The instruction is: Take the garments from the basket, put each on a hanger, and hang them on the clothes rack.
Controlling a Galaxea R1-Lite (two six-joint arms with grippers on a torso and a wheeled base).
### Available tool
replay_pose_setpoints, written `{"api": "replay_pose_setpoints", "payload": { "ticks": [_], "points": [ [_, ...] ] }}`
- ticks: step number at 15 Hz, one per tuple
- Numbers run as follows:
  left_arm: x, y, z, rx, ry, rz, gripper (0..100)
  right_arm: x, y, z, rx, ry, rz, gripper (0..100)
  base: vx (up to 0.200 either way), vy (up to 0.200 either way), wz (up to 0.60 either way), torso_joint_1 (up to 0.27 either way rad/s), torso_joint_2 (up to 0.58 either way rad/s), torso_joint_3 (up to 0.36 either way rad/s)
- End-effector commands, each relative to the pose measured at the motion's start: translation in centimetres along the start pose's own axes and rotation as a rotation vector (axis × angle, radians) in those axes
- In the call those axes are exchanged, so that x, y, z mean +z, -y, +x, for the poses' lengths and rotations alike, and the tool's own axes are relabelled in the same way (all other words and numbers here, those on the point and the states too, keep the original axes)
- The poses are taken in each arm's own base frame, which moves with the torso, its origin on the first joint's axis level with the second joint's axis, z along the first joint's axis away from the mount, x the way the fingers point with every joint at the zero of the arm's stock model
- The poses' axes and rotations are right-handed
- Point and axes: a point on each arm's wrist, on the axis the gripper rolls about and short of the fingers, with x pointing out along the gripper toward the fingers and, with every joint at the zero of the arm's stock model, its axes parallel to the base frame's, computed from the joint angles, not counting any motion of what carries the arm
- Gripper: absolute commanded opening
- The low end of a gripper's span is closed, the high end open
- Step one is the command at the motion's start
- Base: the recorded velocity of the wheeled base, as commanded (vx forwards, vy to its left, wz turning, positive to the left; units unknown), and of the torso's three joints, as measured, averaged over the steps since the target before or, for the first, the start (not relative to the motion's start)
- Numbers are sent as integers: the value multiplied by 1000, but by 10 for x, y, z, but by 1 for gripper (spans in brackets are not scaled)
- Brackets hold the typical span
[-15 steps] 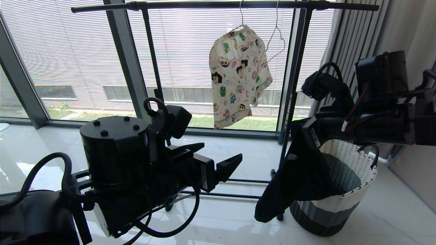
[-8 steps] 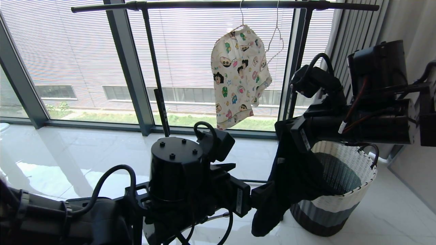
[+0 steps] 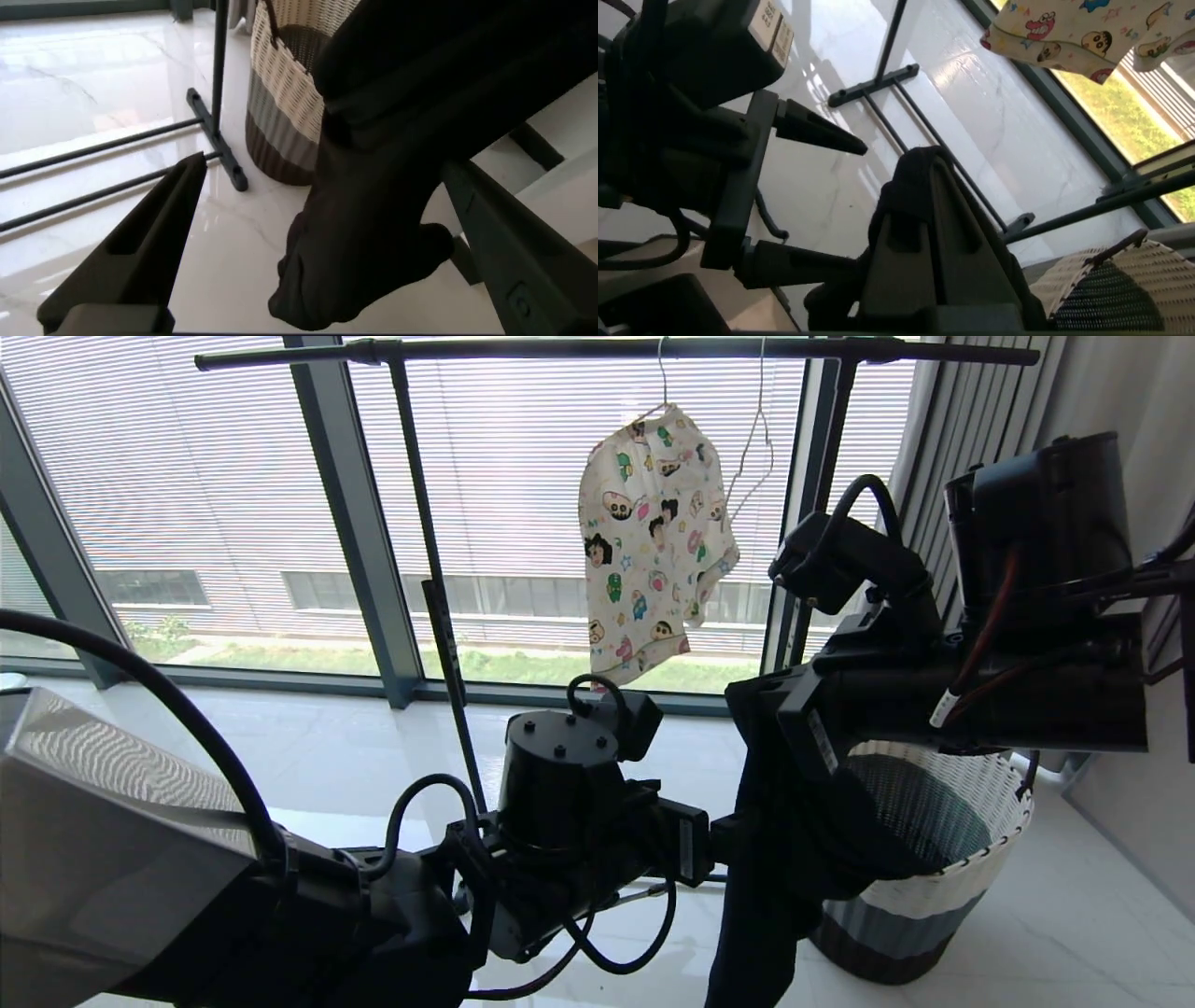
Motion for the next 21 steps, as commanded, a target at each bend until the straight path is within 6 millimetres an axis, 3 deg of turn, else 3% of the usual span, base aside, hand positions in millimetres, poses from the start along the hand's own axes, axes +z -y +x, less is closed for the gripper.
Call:
{"api": "replay_pose_setpoints", "payload": {
  "ticks": [1, 3, 5, 12, 18, 21],
  "points": [
    [-4, 10, 1, -34, -13, 10, 100, 0, -2, 1, 4, -3, -3, 0, 0, 0, 0, 0, 0, 0],
    [-3, 27, -3, -94, -11, 28, 100, -1, -2, 3, 6, -8, -3, 0, 0, 0, 0, 0, 0, 0],
    [-5, 27, -2, -84, -12, 27, 100, -2, -3, 5, 8, -11, -3, 0, 0, 0, 0, 0, 0, 0],
    [5, 6, -5, 1, 23, 1, 100, 0, -4, 3, 10, -4, -5, 0, 0, 0, 0, 0, 0, 0],
    [-24, -25, 9, 101, -76, -21, 100, 5, -13, 0, 36, 15, -18, 0, 0, 0, 0, 0, 0, 0],
    [-30, -30, 5, 114, -102, -42, 100, 6, -20, -1, 58, 20, -28, 0, 0, 0, 0, 0, 0, 0]
  ]
}}
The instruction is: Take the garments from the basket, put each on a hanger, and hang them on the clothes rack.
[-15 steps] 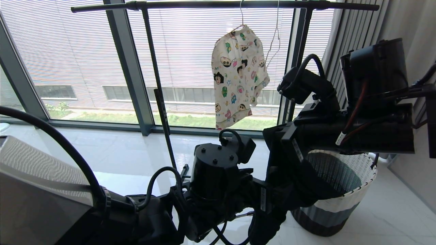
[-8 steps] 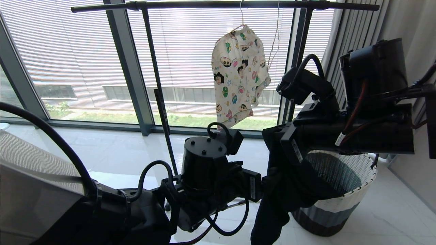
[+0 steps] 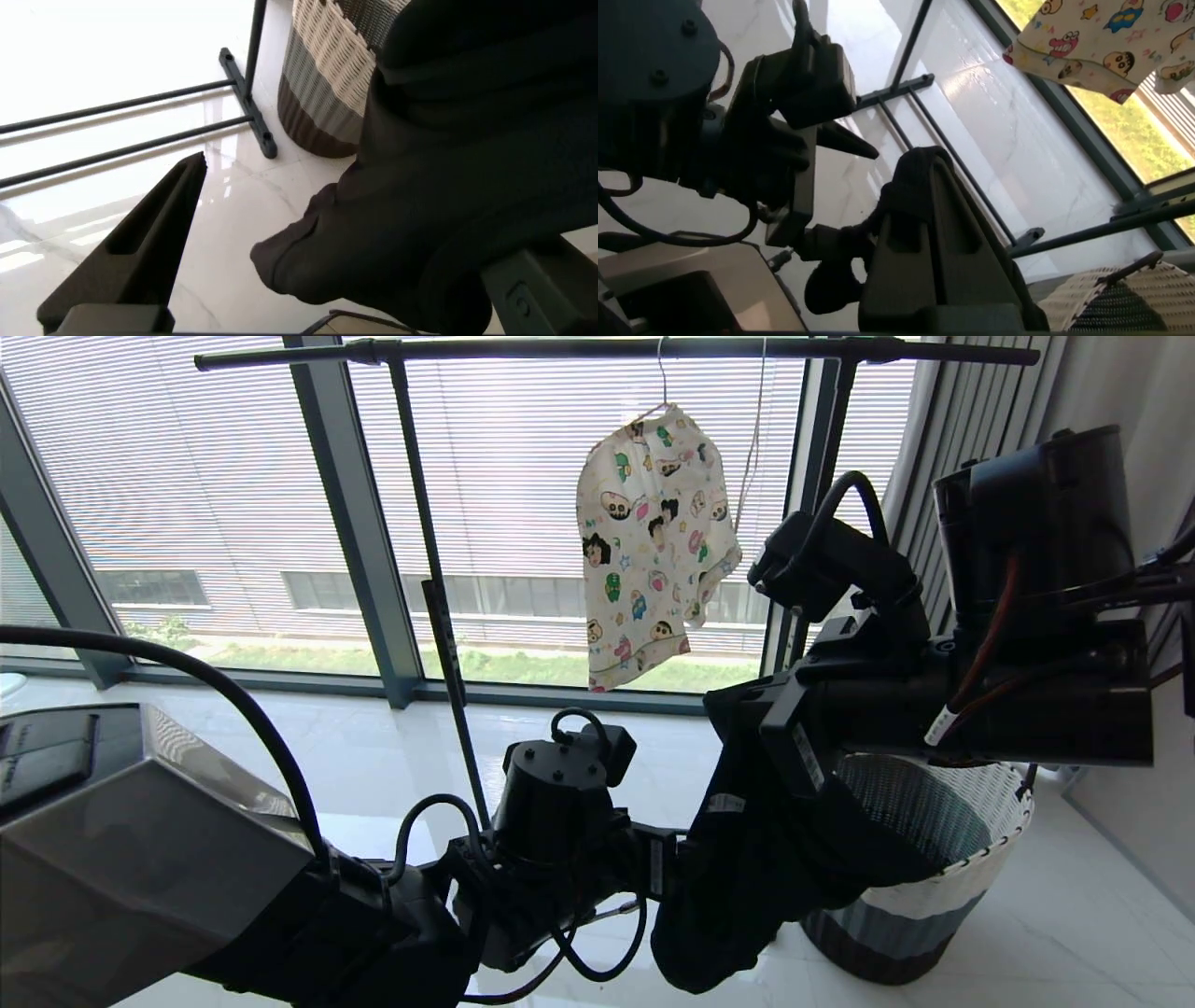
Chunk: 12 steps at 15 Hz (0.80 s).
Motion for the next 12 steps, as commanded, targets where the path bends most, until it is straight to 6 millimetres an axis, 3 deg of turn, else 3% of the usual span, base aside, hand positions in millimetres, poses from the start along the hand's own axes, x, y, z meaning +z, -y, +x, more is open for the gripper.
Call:
{"api": "replay_pose_setpoints", "payload": {
  "ticks": [1, 3, 4, 9, 12],
  "points": [
    [-9, -3, -1, 9, -34, -2, 100, 1, -3, 0, 11, 5, -5, 0, 0, 0, 0, 0, 0, 0],
    [-12, -4, -3, 10, -45, -1, 100, 3, -3, -1, 11, 10, -5, 0, 0, 0, 0, 0, 0, 0],
    [-13, -3, -3, 7, -47, 0, 0, 3, -3, -1, 11, 11, -5, 0, 0, 0, 0, 0, 0, 0],
    [-11, 1, -8, 19, -30, 24, 0, -1, -2, 3, 6, -7, 5, 0, 0, 0, 0, 0, 0, 0],
    [5, -12, -42, 88, 40, 59, 0, -10, 0, 25, -45, -54, 88, 0, 0, 0, 0, 0, 0, 0]
  ]
}}
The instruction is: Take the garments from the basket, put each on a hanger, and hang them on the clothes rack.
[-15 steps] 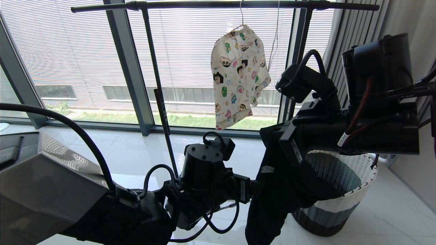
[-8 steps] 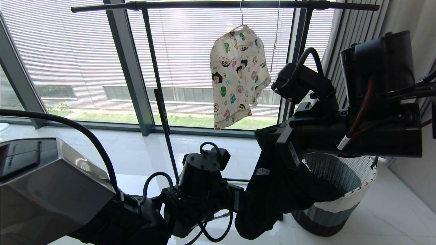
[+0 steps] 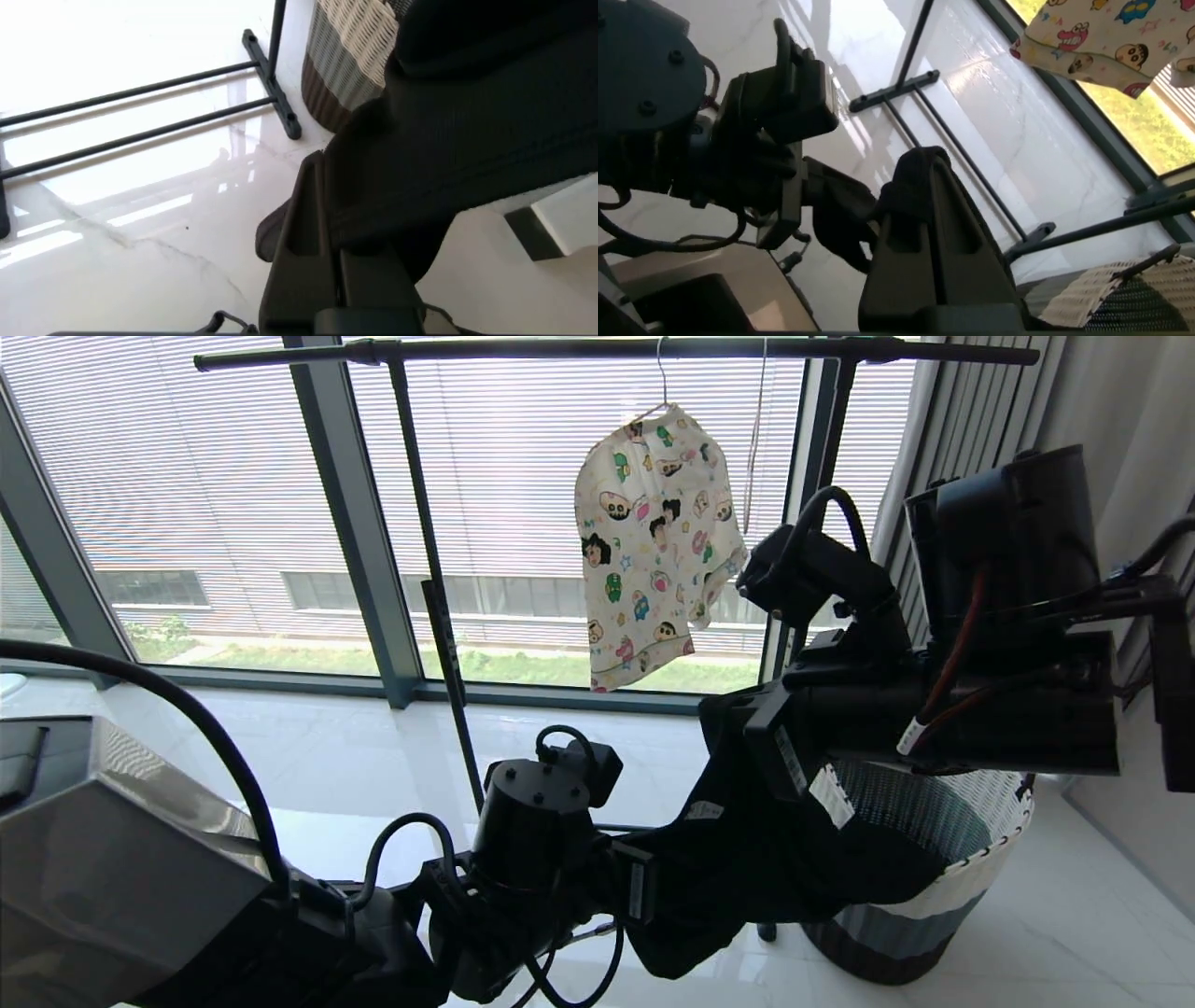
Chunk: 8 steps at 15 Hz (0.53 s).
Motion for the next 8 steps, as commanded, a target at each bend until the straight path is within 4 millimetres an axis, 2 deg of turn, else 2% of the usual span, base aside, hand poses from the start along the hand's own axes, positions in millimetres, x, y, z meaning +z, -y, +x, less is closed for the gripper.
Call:
{"api": "replay_pose_setpoints", "payload": {
  "ticks": [1, 3, 5, 7, 8],
  "points": [
    [24, -21, -38, 43, 95, -16, 0, -5, 0, 28, -29, -12, 24, 0, 0, 0, 0, 0, 0, 0],
    [49, -52, -78, 130, 115, -6, 0, 4, 1, 59, -44, 69, 26, 0, 0, 0, 0, 0, 0, 0],
    [82, -71, -123, 156, 109, 8, 0, 23, 4, 79, -51, 133, 27, 0, 0, 0, 0, 0, 0, 0],
    [116, -70, -151, 164, 134, 7, 0, 40, 7, 87, -60, 189, 32, 0, 0, 0, 0, 0, 0, 0],
    [127, -67, -161, 163, 123, 6, 0, 44, 8, 87, -62, 208, 32, 0, 0, 0, 0, 0, 0, 0]
  ]
}}
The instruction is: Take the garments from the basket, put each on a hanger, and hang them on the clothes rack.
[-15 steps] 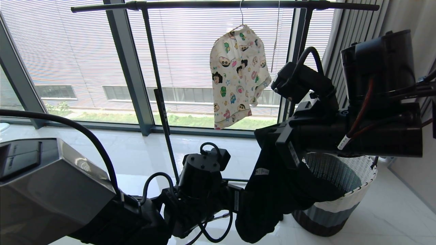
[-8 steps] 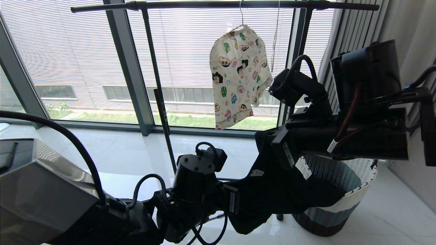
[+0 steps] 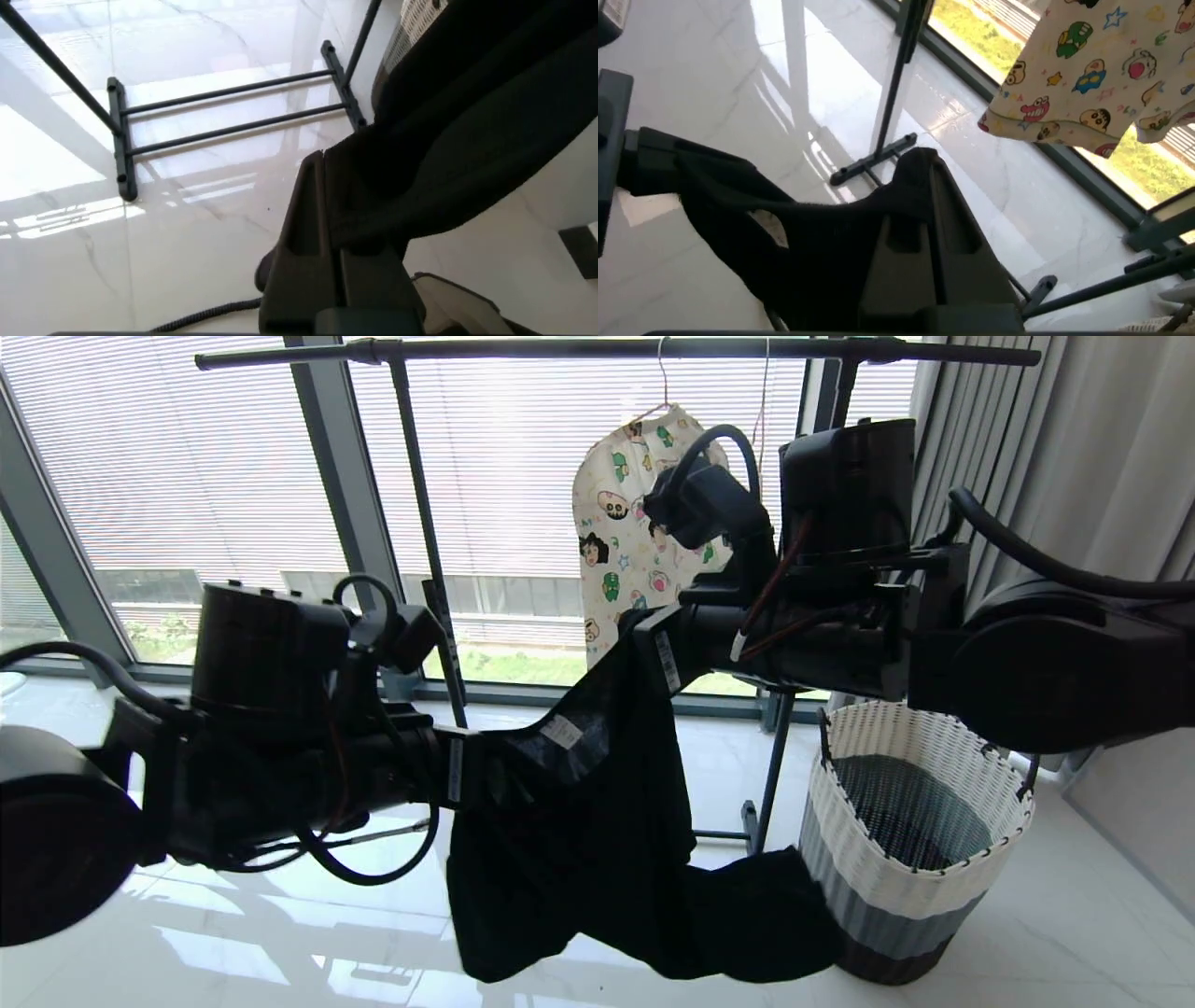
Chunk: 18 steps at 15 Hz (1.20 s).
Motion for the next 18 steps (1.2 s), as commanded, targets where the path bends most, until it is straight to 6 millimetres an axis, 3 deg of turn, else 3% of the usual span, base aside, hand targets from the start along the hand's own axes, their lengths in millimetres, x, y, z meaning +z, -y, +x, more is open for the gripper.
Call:
{"api": "replay_pose_setpoints", "payload": {
  "ticks": [1, 3, 6, 10, 11, 12, 13, 18],
  "points": [
    [46, -4, -60, 13, 124, 11, 0, -3, -2, 18, 2, 0, -2, 0, 0, 0, 0, 0, 0, 0],
    [43, -3, -71, 19, 107, 79, 0, 4, 0, 10, -7, 17, -1, 0, 0, 0, 0, 0, 0, 0],
    [35, 8, -71, -25, 88, 207, 0, 2, 11, -14, -71, -7, 3, 0, 0, 0, 0, 0, 0, 0],
    [33, 57, -53, -210, 129, 340, 0, -20, 27, -74, -126, -77, 13, 0, 0, 0, 0, 0, 0, 0],
    [33, 57, -53, -210, 129, 340, 0, -20, 27, -74, -126, -77, 13, 0, 0, 0, 0, 0, 0, 0],
    [38, 79, -39, -268, 174, 367, 0, -20, 31, -102, -145, -68, 15, 0, 0, 0, 0, 0, 0, 0],
    [41, 86, -35, -289, 179, 378, 0, -18, 33, -114, -152, -73, 17, 0, 0, 0, 0, 0, 0, 0],
    [47, 95, -36, -309, 213, 481, 0, -5, 32, -168, -153, -74, 15, 0, 0, 0, 0, 0, 0, 0]
  ]
}}
